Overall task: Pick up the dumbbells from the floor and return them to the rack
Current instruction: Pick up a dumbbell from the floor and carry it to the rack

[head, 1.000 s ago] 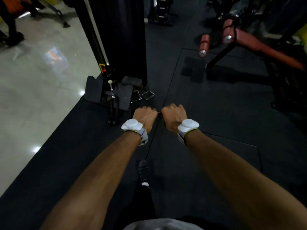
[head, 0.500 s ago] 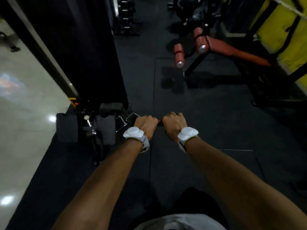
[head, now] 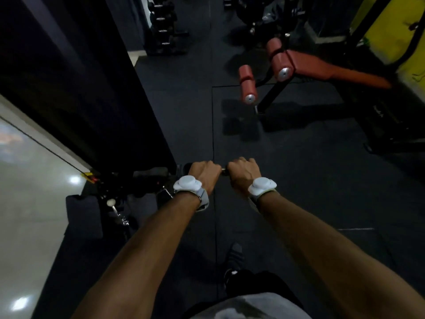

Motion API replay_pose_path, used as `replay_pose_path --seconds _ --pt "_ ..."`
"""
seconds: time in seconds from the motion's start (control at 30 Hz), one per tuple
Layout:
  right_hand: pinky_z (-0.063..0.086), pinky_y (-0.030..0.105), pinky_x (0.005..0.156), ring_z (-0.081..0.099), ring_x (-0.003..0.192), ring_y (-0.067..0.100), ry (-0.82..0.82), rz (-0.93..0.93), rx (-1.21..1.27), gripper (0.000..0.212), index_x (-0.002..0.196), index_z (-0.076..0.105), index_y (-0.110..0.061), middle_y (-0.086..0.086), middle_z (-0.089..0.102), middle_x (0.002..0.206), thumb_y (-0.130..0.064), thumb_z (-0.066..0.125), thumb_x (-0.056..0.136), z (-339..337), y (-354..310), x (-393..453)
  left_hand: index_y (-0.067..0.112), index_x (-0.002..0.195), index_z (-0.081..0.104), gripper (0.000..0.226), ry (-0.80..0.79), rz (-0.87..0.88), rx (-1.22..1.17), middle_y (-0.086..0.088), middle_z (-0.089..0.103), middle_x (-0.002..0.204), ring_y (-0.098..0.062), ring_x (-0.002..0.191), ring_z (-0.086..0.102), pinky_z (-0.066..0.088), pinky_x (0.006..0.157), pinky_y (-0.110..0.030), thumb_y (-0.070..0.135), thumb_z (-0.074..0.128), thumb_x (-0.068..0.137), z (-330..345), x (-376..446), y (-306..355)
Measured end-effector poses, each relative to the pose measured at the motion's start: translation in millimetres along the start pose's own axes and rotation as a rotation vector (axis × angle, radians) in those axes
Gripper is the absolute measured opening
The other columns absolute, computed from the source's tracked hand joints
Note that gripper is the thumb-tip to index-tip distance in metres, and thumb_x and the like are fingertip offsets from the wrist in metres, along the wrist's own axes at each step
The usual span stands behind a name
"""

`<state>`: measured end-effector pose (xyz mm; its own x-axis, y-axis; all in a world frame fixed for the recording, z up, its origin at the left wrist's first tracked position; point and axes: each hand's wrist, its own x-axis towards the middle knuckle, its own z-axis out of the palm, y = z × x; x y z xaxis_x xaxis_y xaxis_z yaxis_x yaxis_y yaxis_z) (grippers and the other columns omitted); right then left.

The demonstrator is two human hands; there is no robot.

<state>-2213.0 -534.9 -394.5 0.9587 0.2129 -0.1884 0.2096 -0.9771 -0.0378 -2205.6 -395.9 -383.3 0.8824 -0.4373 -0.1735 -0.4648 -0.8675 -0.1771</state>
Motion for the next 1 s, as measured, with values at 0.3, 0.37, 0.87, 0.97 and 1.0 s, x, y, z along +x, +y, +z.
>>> replay_pose_path --seconds 0.3,0.37,0.87,0.97,1.0 --pt "0.039 0.043 0.096 0.056 0.115 0.03 0.045 -0.069 -0.015 0.02 0.11 0.065 -0.018 0.007 0.069 0.116 -0.024 0.049 0.099 -37.2 57.9 157.3 0.019 0.109 0.067 0.022 -0.03 -0.071 -0.024 -0.005 0.069 0.107 -0.026 0.095 0.069 0.048 0.067 -0.035 0.011 0.049 0.097 -13.6 160.2 -58.5" --pt "0.038 0.042 0.095 0.056 0.115 0.03 0.032 -0.054 -0.022 0.021 0.11 0.065 -0.019 0.006 0.069 0.116 -0.027 0.048 0.1 -42.9 73.0 194.0 0.018 0.111 0.067 0.023 -0.049 -0.06 -0.029 -0.006 0.069 0.108 -0.027 0.097 0.068 0.046 0.067 -0.035 0.01 0.049 0.097 -16.0 198.4 -71.5" --pt "0.038 0.04 0.09 0.058 0.109 0.031 -0.077 0.034 -0.036 0.017 0.105 0.065 -0.019 0.007 0.069 0.11 -0.022 0.055 0.092 -66.2 184.3 498.9 0.021 0.117 0.064 0.021 -0.121 0.114 -0.149 -0.007 0.068 0.116 -0.029 0.103 0.067 0.045 0.073 -0.036 0.021 0.049 0.102 -9.5 521.8 -181.5" --pt "0.039 0.039 0.089 0.059 0.111 0.031 -0.055 0.069 -0.003 0.02 0.108 0.066 -0.021 0.007 0.07 0.113 -0.023 0.052 0.094 -86.1 204.8 562.4 0.019 0.117 0.066 0.024 -0.13 0.13 -0.113 -0.01 0.067 0.117 -0.031 0.106 0.066 0.046 0.075 -0.037 0.023 0.047 0.103 -30.6 590.2 -213.3" --pt "0.039 0.039 0.09 0.06 0.111 0.032 -0.048 0.063 -0.001 0.02 0.108 0.067 -0.021 0.007 0.07 0.113 -0.023 0.051 0.095 -93.4 206.9 571.1 0.017 0.117 0.066 0.024 -0.132 0.125 -0.126 -0.01 0.067 0.118 -0.031 0.107 0.066 0.047 0.076 -0.037 0.023 0.047 0.103 -37.5 598.9 -218.4"
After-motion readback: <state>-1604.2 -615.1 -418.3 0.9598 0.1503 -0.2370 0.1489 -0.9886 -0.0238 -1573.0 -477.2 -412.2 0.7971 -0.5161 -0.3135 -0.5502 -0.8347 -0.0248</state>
